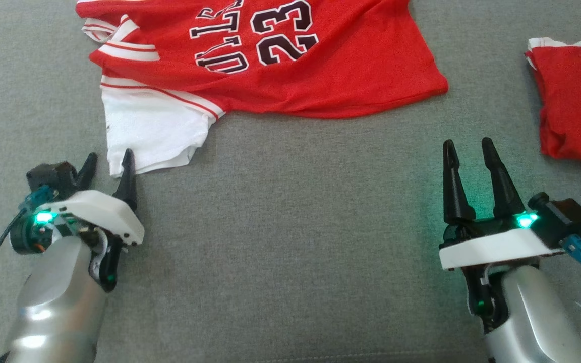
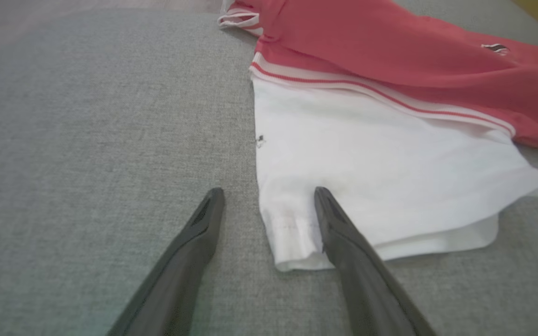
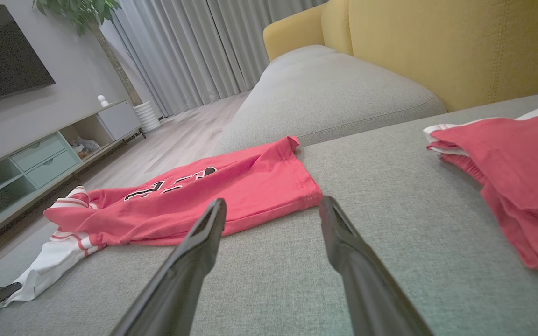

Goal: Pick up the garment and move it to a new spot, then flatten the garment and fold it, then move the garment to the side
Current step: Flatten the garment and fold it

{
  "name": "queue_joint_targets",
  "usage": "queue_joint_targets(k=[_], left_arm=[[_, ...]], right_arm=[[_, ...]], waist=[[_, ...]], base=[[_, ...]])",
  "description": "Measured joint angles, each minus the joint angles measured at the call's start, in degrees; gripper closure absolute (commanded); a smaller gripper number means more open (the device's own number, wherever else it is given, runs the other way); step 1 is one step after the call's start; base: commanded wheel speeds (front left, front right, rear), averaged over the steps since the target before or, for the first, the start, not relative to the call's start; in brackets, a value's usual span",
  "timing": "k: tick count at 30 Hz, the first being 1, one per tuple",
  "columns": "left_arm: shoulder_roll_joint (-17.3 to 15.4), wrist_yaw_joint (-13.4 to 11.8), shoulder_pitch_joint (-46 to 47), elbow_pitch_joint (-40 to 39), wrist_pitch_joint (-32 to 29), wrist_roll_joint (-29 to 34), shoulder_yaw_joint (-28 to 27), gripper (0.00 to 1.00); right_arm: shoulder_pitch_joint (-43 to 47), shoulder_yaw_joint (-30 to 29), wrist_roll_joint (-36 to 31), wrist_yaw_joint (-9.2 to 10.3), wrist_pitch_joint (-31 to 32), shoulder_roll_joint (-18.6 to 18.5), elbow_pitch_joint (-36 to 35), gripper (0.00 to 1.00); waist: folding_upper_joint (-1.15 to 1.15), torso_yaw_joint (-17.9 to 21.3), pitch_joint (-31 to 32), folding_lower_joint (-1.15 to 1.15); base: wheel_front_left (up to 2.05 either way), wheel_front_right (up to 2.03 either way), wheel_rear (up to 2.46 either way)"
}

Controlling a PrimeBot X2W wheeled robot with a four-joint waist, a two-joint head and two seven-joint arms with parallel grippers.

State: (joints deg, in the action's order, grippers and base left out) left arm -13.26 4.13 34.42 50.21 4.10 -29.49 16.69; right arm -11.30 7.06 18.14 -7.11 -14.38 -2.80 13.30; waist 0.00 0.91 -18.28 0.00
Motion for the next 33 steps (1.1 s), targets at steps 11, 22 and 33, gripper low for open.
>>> queue_joint_targets(k=[11,22,33], left_arm=[[-0.1,1.0,2.6,4.1,1.0,-0.3,0.1,0.04],[0.9,1.8,3.4,6.6,6.0,-0.8,1.2,1.00],[3.9,1.7,-3.1,-13.0,10.2,0.8,-0.5,1.00]], right_arm=[[0.0,0.1,0.0,0.00,0.0,0.0,-0.5,0.00],[0.0,-0.2,0.0,0.00,0.0,0.0,-0.4,0.00],[-9.2,-11.8,-8.1,0.00,10.3,0.0,9.5,0.00]], waist=[[0.00,0.3,-0.7,0.00],[0.00,-0.2,0.9,0.00],[0.00,-6.2,3.5,0.00]], base=[[0.00,0.00,0.00],[0.00,0.00,0.00],[0.00,0.00,0.00]])
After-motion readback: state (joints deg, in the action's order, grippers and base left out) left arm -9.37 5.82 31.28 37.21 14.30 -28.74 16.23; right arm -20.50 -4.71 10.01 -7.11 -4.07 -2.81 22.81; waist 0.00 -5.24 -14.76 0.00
